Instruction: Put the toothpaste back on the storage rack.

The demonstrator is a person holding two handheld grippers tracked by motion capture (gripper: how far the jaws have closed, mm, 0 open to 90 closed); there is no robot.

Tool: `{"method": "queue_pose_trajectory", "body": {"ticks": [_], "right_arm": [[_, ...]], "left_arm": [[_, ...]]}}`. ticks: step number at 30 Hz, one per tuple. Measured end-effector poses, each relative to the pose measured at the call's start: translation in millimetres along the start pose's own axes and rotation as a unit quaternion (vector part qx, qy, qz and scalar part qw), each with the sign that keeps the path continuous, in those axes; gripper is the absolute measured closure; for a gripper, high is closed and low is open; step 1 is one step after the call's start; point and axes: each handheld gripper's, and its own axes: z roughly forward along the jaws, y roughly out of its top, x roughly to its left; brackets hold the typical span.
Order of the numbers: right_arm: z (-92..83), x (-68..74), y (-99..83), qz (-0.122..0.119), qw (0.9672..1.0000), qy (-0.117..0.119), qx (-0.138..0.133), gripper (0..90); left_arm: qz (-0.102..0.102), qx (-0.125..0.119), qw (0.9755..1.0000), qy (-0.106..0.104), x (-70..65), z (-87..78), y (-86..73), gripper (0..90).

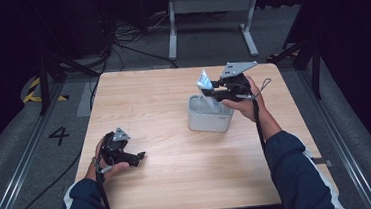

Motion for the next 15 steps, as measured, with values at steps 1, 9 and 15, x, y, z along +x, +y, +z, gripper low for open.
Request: {"method": "queue_pose_trajectory", "body": {"ticks": [1, 9, 15], "right_arm": [[0.4, 0.0, -1.0, 0.0, 1.0, 0.0, 0.001, 64.8], [2.7, 0.2, -8.9, 0.001, 0.9999, 0.003, 0.011, 64.6], [4.7, 0.9, -16.5, 0.002, 0.9998, 0.007, 0.019, 64.5]], "left_arm": [[0.0, 0.0, 1.0, 0.0, 0.0, 0.0, 0.0, 0.1], [0.0, 0.0, 1.0, 0.0, 0.0, 0.0, 0.0, 0.1], [0.0, 0.0, 1.0, 0.0, 0.0, 0.0, 0.0, 0.1]]}}
